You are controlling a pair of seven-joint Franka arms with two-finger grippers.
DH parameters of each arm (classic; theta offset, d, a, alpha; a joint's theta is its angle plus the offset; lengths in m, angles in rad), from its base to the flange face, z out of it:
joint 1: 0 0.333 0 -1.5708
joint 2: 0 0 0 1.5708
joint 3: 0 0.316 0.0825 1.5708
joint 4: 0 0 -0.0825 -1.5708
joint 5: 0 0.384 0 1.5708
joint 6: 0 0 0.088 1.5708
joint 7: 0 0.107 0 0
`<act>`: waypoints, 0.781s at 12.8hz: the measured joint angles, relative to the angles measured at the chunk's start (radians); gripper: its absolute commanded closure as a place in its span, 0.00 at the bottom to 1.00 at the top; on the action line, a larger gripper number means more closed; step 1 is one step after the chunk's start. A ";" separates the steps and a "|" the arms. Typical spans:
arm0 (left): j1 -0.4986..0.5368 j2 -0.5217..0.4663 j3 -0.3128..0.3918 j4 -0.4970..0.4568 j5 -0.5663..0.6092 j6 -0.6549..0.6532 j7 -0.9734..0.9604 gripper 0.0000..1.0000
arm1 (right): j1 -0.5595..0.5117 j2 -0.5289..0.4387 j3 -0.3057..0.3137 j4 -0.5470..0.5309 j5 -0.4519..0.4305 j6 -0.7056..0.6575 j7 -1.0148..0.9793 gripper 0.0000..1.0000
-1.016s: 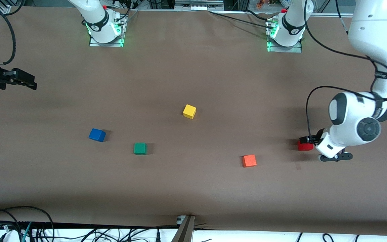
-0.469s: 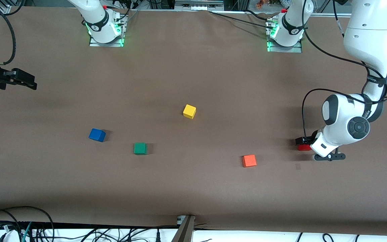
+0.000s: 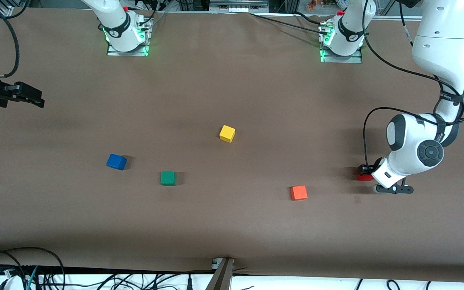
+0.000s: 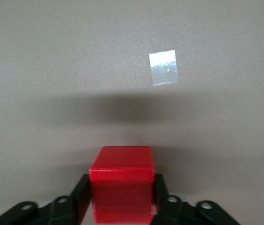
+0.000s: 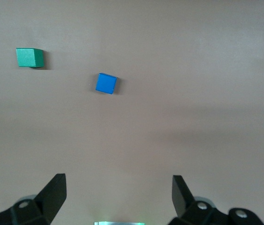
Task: Pass red block to right arm, stack on blue
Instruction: 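Close the left gripper on the red cube, then lift the red cube with the left gripper while the right gripper approaches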
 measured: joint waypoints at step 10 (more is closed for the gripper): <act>0.004 -0.110 -0.063 0.049 -0.056 -0.128 0.412 1.00 | 0.015 0.051 0.003 -0.003 0.007 0.001 -0.001 0.00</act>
